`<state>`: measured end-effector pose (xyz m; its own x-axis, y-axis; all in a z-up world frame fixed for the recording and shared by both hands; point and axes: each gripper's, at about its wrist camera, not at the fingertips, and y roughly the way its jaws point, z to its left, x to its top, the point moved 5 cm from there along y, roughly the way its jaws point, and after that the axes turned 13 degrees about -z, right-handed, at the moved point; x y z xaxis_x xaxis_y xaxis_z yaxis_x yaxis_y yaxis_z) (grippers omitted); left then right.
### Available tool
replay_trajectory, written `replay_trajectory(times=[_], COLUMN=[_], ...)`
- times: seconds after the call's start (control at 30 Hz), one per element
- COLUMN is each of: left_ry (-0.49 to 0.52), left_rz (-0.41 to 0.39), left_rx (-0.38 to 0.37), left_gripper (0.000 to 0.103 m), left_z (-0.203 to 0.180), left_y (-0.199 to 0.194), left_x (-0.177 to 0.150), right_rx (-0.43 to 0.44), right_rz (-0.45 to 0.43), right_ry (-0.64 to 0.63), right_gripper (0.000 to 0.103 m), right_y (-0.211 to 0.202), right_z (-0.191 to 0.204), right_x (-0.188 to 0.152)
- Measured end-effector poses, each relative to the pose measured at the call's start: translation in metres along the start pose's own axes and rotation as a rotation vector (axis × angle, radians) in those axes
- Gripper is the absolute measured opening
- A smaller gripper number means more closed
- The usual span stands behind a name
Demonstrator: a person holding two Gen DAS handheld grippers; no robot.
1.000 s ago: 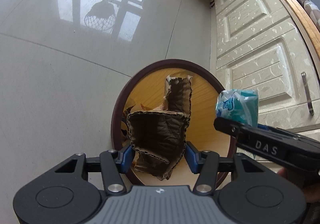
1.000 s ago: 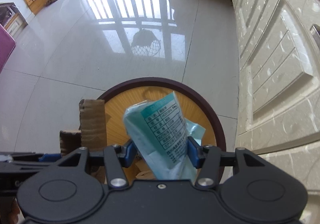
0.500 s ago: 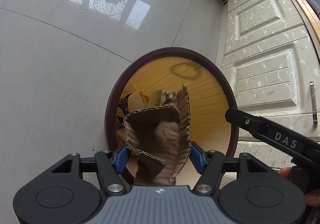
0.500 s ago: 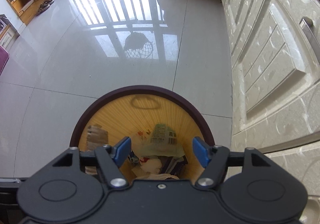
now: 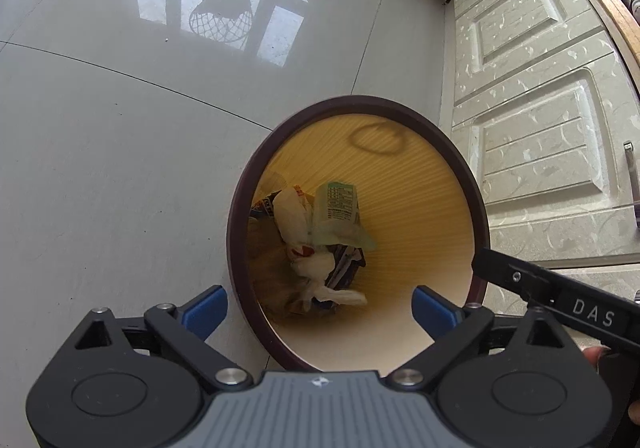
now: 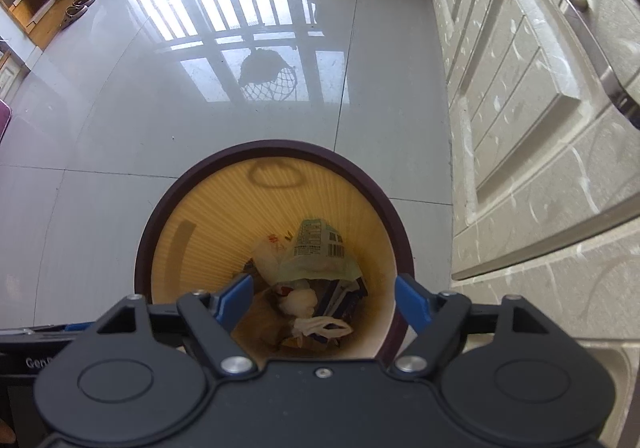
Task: Collect trash
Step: 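Open right tool dropping the tissue packet while left tool drops the cardboard, then move both open tools back toward the red snack packet and teal cap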
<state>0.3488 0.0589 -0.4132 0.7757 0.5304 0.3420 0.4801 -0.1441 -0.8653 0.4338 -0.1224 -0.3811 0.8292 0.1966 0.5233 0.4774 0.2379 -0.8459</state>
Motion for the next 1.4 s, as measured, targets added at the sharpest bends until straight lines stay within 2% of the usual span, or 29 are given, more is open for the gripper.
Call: replay_trajectory(times=[0.33, 0.63, 0.93, 1.4], left_ry=[0.064, 0.146, 0.195, 0.275], left_rz=[-0.012, -0.039, -0.083, -0.164], left_rx=[0.053, 0.084, 0.103, 0.088], left_gripper=[0.103, 0.103, 0.103, 0.103], left_z=[0.005, 0.006, 0.008, 0.003], left_y=[-0.015, -0.037, -0.068, -0.126], left_x=[-0.002, -0.004, -0.003, -0.006], right_rx=[-0.005, -0.031, -0.057, -0.084], right_rz=[0.003, -0.032, -0.047, -0.104], right_ry=[-0.011, 0.012, 0.009, 0.013], right_gripper=[0.084, 0.103, 0.103, 0.103], right_y=[-0.016, -0.040, -0.069, -0.130], right_z=[0.000, -0.002, -0.001, 0.009], right_x=[-0.010, -0.019, -0.021, -0.030])
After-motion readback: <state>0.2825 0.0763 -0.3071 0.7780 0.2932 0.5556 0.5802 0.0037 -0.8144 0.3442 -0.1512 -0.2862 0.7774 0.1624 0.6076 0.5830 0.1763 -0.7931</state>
